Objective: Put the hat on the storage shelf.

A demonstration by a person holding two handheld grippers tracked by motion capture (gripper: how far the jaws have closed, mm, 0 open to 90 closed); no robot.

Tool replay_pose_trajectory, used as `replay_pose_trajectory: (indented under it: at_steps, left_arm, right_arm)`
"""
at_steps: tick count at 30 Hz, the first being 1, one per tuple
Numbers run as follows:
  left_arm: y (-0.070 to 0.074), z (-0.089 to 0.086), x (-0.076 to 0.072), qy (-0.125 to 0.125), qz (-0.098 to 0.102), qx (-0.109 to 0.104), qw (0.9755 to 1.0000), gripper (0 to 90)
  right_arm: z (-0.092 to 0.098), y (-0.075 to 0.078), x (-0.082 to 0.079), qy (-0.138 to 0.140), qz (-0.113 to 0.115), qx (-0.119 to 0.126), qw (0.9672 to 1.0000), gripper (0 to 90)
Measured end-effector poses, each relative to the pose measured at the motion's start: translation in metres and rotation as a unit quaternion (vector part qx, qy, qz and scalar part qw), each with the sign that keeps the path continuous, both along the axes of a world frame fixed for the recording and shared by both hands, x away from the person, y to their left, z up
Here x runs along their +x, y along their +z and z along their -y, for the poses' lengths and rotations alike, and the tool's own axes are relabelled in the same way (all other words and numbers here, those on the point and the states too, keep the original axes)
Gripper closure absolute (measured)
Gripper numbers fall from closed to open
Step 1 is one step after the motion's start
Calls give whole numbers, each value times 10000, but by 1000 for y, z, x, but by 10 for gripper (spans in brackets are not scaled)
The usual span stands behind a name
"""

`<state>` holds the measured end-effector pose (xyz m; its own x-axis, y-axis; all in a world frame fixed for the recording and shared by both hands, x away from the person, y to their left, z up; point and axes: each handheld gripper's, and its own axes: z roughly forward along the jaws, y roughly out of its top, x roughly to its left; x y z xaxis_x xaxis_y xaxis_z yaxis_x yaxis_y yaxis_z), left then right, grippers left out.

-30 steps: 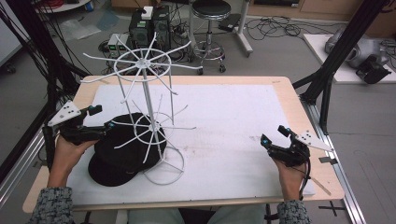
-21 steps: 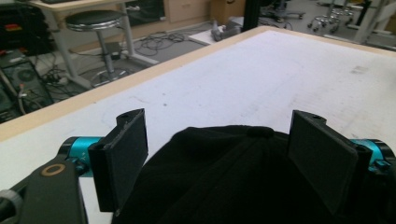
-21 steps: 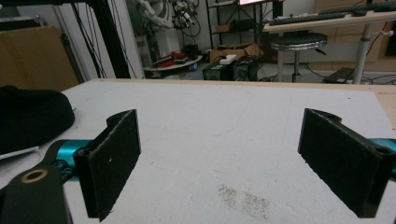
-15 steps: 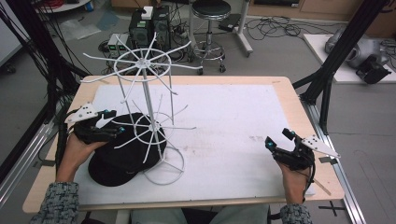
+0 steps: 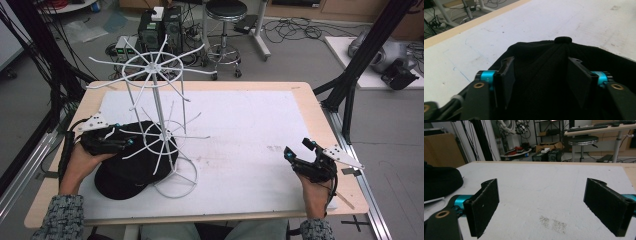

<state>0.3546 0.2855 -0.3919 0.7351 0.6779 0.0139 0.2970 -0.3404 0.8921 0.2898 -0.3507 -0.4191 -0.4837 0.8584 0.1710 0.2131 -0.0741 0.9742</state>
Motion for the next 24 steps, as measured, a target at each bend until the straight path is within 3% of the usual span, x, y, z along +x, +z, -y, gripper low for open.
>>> replay_pose_trajectory:
  at_steps: [10,17,21,24]
  left_arm:
    - [-2,-2,0,-157,-107,139,9997,621]
    - [-1,-2,-1,-185,-77,203,9996,835]
    - [2,-4,-3,-181,-14,70,9998,851]
    - [7,-7,-5,-201,116,-145,9996,857]
  right_arm:
    - [2,0,-1,-26,-18,24,10000,121]
    - [2,0,-1,-44,-33,24,10000,122]
    - [2,-1,-1,-54,-53,56,10000,121]
    - [4,-1,-1,-57,-49,40,10000,121]
